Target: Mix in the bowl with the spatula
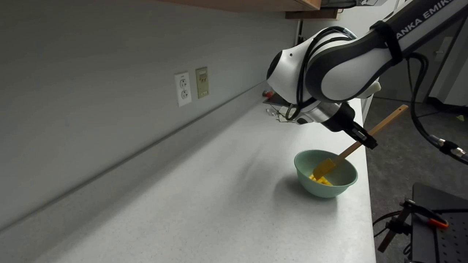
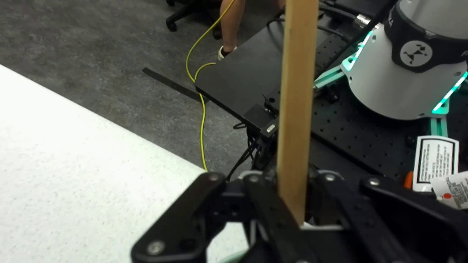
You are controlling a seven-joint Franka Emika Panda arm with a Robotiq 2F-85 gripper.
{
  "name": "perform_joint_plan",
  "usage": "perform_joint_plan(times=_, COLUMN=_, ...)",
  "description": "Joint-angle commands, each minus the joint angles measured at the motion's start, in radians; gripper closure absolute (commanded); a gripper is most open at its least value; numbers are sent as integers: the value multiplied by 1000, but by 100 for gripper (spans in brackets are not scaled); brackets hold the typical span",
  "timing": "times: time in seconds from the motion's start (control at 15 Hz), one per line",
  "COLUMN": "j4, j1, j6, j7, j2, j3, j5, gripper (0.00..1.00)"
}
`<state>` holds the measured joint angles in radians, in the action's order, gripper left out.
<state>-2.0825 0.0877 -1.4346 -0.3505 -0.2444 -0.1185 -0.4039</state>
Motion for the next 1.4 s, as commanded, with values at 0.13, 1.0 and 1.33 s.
perform_joint_plan(times=0.13, j4=-35, j1=11, j6=108, j7=6, j2=14, j3=-6, j5=-54, gripper=98)
perform_joint_plan(times=1.0, j4=53, j1=-4, j6=-75, j7=22, j2=-111, j3=-1, j5=-10, gripper=98)
perform_joint_plan(times=1.33, j4=29, j1=-8, j6=-99, j7=14, j2=-62, j3=-5, j5=9, gripper=98)
